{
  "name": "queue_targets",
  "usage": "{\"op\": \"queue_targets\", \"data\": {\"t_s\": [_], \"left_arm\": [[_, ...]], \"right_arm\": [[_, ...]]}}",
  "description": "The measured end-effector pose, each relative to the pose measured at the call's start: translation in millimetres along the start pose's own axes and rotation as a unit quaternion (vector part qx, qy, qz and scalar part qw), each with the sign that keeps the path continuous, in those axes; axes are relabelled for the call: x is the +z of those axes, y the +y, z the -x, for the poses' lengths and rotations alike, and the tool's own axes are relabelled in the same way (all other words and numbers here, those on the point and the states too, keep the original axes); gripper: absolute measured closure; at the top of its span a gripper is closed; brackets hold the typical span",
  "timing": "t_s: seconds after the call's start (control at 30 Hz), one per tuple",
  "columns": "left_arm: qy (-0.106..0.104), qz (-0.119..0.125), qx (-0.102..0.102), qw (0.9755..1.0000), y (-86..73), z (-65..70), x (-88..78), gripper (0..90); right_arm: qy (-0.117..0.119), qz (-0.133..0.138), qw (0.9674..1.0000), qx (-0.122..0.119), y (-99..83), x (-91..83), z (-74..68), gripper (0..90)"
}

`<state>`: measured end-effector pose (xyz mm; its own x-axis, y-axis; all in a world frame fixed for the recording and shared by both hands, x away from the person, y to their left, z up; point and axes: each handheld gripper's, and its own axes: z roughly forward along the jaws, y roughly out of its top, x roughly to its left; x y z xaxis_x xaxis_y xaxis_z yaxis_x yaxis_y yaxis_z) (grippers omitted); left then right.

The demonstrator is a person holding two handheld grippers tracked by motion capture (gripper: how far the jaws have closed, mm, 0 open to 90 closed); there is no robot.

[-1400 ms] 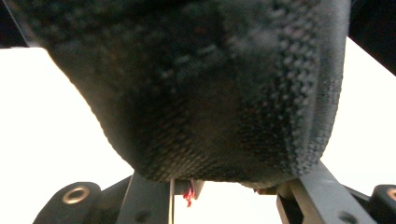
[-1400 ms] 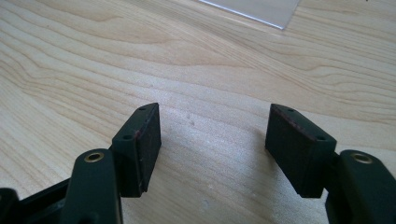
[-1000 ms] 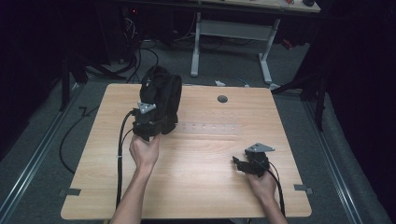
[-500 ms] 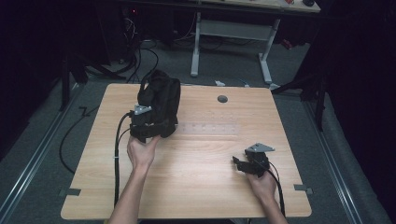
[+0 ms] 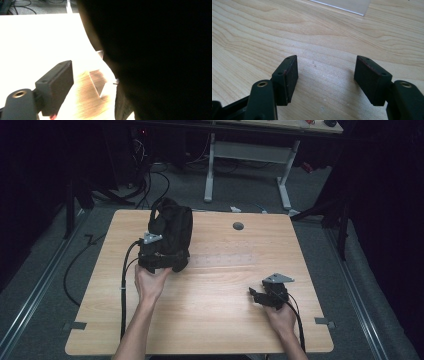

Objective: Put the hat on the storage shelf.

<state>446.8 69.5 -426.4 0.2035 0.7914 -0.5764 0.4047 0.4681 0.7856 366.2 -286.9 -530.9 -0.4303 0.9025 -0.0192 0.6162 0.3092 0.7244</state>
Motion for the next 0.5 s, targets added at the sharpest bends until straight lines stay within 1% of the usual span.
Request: {"op": "queue_targets", "data": {"t_s": [0.07, 0.1, 0.13, 0.17, 0.2, 0.3, 0.33, 0.47, 0.5], "left_arm": [[0.0, -0.002, -0.006, 1.0, 0.0, 0.4, 2.8, 11.1], [-0.001, -0.001, -0.009, 1.0, -0.1, 0.6, 3.8, 9.0], [-0.012, 0.004, -0.015, 0.9998, -0.2, 2.6, 4.6, 2.1], [-0.012, 0.004, -0.015, 0.9998, -0.2, 2.6, 4.6, 0.3], [-0.02, 0.01, -0.011, 0.9997, -1.9, 5.7, 4.3, 0.1], [-0.024, 0.014, -0.01, 0.9996, -3.0, 6.7, 3.3, 0.0], [-0.027, 0.017, -0.017, 0.9993, -2.4, 5.8, 0.9, 0.0], [-0.026, 0.019, -0.017, 0.9993, -1.7, 2.6, -3.7, 0.0], [-0.025, 0.022, -0.017, 0.9993, -1.1, 0.9, -7.1, 0.1]], "right_arm": [[0.0, 0.0, 1.0, 0.0, 0.0, 0.0, 0.0, 35.9], [0.0, 0.0, 1.0, 0.0, 0.0, 0.0, 0.0, 35.9], [0.0, 0.0, 1.0, 0.0, 0.0, 0.0, 0.1, 35.9], [0.0, 0.0, 1.0, 0.0, 0.0, 0.0, 0.1, 35.9], [0.0, 0.0, 1.0, 0.0, 0.0, 0.1, 0.1, 35.8], [0.001, 0.0, 1.0, 0.0, 0.0, 0.1, 0.0, 35.6], [0.001, 0.0, 1.0, 0.001, 0.0, 0.1, -0.1, 35.6], [0.001, 0.0, 1.0, 0.001, 0.0, 0.0, -0.1, 35.6], [0.001, 0.0, 1.0, 0.0, 0.0, 0.0, -0.1, 35.6]]}}
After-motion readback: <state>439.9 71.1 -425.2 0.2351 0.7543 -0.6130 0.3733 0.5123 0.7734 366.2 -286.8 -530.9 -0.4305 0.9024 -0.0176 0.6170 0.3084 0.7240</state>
